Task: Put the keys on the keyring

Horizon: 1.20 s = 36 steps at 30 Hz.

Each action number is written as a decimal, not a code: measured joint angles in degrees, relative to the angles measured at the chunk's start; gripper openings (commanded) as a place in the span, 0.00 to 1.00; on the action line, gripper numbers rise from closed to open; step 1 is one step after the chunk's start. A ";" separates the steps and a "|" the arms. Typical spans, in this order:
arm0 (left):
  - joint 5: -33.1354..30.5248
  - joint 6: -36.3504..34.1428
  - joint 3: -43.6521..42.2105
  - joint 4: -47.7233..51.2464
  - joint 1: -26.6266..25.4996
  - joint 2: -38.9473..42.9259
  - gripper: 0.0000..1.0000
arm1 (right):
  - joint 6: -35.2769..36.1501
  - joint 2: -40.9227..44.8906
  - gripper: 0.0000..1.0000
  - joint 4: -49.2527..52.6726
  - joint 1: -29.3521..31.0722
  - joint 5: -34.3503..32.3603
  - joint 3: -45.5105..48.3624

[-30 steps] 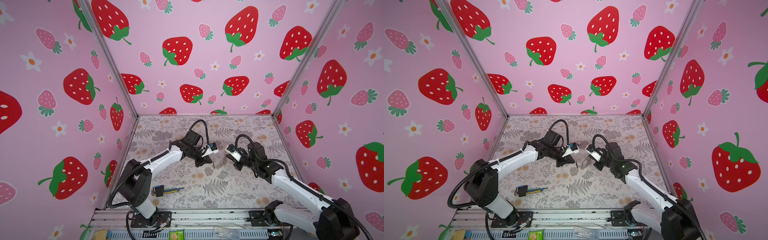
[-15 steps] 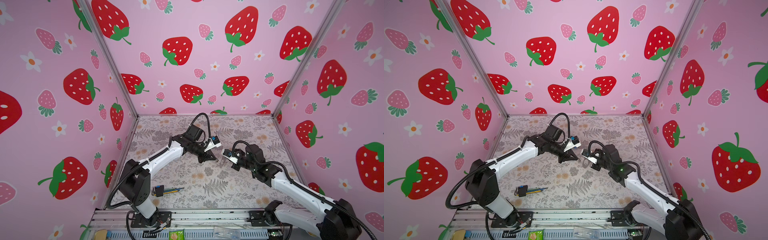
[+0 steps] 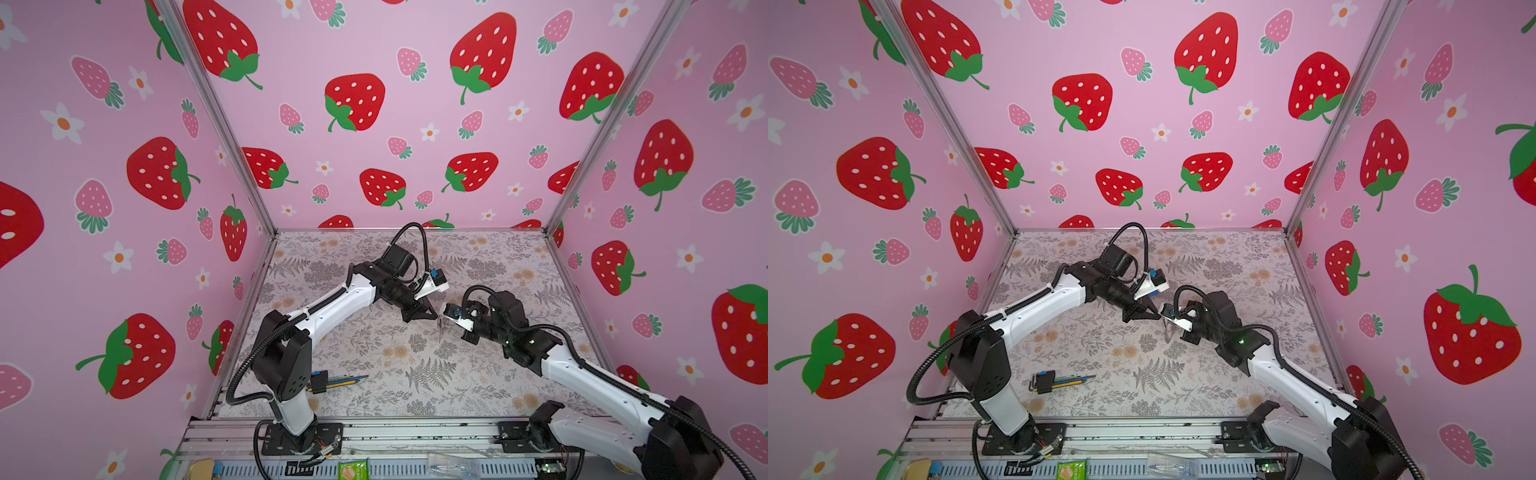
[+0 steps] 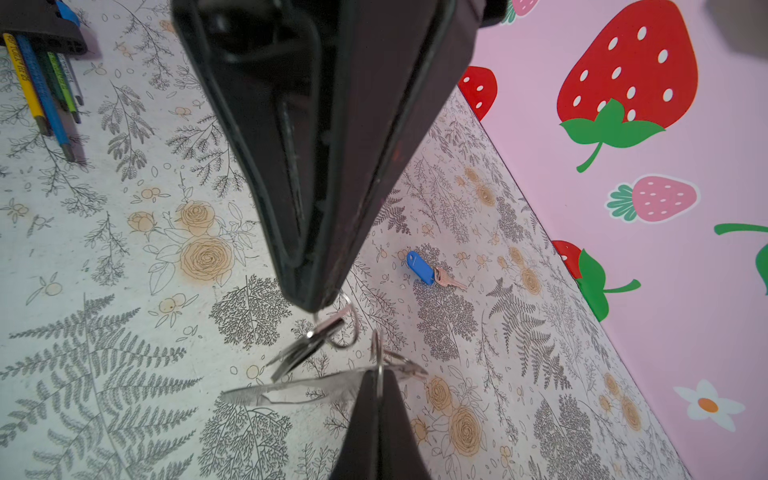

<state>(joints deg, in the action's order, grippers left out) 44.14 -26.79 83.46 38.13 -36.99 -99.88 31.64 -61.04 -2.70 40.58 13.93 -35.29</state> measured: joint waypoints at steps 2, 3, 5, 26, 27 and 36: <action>-0.07 -0.13 0.66 0.90 -0.17 -0.22 0.00 | 0.00 0.00 0.00 0.00 0.07 0.00 0.00; -0.13 -0.17 1.16 1.40 -0.31 -0.42 0.00 | 0.00 0.00 0.00 0.00 0.09 0.00 0.00; -0.17 -0.17 2.25 2.05 -0.52 -0.92 0.00 | 0.00 0.00 0.00 -0.02 0.13 0.00 0.00; -3.23 0.11 6.16 6.19 -0.79 -4.96 0.00 | -0.09 1.62 0.00 -0.26 0.42 0.02 1.07; -3.23 0.11 6.16 6.32 -0.79 -4.96 0.00 | -0.11 1.70 0.00 -0.28 0.42 0.02 1.18; -2.45 -0.59 6.16 7.04 -0.79 -4.96 0.05 | -1.62 4.44 0.00 -1.44 0.57 0.42 3.43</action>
<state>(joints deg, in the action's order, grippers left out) 41.69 -27.38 89.62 45.17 -37.78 -104.84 30.02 -56.60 -4.14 41.15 14.35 -31.86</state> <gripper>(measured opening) 0.050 0.046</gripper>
